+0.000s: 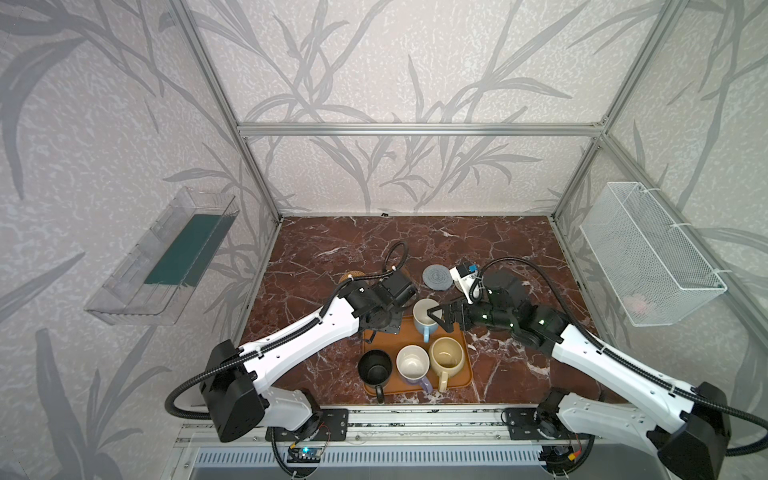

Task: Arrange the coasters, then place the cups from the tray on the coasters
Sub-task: 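Lift the speckled mug with left gripper toward the rattan coaster while right gripper follows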

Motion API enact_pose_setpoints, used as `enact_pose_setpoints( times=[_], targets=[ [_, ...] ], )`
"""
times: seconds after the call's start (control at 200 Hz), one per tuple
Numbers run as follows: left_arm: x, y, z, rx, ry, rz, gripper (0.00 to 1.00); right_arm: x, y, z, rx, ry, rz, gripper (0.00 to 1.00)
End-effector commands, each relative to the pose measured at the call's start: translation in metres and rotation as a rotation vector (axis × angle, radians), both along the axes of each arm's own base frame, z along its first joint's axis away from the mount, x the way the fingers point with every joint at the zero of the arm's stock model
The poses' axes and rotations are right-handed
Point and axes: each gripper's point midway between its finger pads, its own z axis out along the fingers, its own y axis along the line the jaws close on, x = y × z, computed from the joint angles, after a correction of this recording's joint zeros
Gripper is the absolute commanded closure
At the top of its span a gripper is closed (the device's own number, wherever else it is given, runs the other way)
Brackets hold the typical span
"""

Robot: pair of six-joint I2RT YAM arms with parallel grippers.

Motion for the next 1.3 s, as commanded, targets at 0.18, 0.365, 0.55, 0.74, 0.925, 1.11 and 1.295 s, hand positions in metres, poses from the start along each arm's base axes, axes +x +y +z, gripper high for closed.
enact_pose_setpoints(
  times=[0.18, 0.365, 0.55, 0.74, 0.925, 1.11, 1.295],
  targets=[
    [0.05, 0.026, 0.05, -0.061, -0.174, 0.099, 1.0, 0.016, 0.035, 0.026, 0.014, -0.098, 0.022, 0.01],
    [0.073, 0.043, 0.05, -0.073, -0.206, 0.158, 1.0, 0.035, 0.055, 0.029, 0.003, -0.104, 0.016, 0.01],
    [0.095, 0.056, 0.053, -0.034, -0.284, 0.192, 1.0, 0.052, 0.076, 0.03, 0.0, -0.11, 0.027, 0.01],
    [0.114, 0.058, 0.045, -0.015, -0.345, 0.148, 1.0, 0.067, 0.097, 0.023, -0.01, -0.111, 0.059, 0.01],
    [0.131, 0.073, 0.038, -0.008, -0.414, 0.153, 1.0, 0.08, 0.113, 0.012, -0.02, -0.106, 0.074, 0.01],
    [0.147, 0.081, 0.023, -0.001, -0.46, 0.153, 1.0, 0.092, 0.13, 0.011, -0.017, -0.106, 0.108, 0.01],
    [0.149, 0.091, 0.013, -0.024, -0.505, 0.169, 1.0, 0.109, 0.14, -0.001, -0.03, -0.079, 0.124, 0.01]
  ],
)
